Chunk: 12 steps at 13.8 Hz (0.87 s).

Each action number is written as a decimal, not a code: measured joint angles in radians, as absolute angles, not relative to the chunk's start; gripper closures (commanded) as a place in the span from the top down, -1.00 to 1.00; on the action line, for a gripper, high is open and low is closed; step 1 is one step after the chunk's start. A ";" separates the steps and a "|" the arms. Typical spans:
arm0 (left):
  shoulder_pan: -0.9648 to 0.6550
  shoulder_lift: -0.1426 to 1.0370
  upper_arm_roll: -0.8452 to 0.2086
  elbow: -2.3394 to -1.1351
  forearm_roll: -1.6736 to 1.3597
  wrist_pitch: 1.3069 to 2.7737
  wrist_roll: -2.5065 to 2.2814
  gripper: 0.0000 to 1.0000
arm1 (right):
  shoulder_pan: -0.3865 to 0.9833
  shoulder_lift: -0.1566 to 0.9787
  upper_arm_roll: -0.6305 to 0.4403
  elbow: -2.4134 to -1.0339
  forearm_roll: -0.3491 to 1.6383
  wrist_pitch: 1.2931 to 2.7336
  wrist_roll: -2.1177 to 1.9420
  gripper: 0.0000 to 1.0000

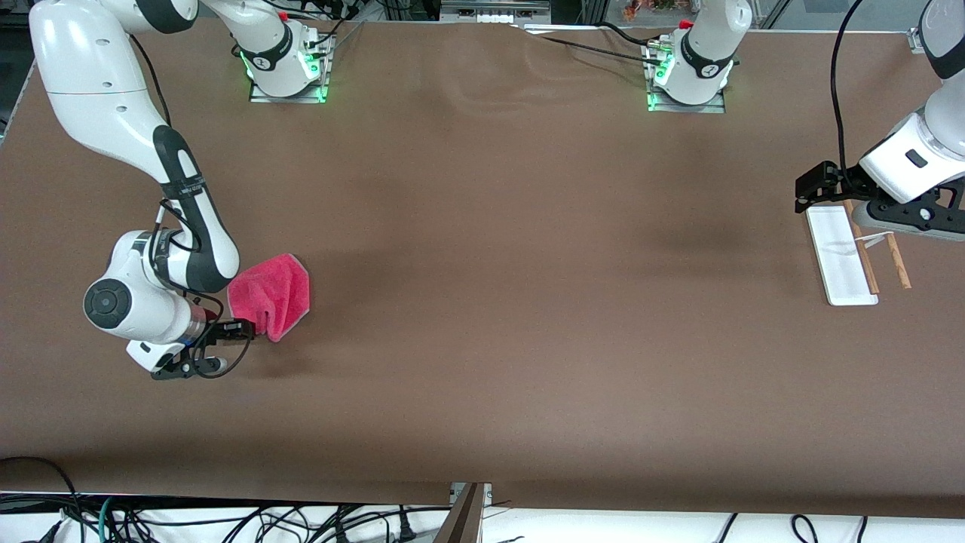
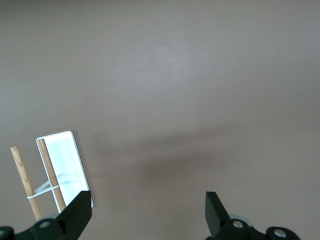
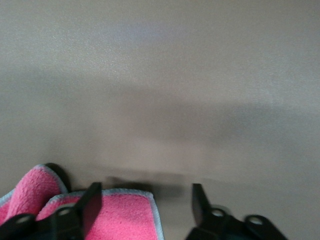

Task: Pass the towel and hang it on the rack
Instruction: 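Close the right gripper on the pink towel's edge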

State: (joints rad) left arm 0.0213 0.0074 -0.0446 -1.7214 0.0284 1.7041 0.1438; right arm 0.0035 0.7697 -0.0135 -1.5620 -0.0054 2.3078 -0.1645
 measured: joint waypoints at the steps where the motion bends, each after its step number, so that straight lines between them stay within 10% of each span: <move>1: 0.021 0.007 -0.045 -1.721 0.028 1.704 0.144 1.00 | 0.002 0.770 -0.013 -1.562 -0.005 2.308 -0.164 0.16; 12: 0.022 0.007 -0.045 -1.721 0.028 1.704 0.144 1.00 | -0.002 0.770 -0.013 -1.574 -0.004 2.306 -0.165 -0.95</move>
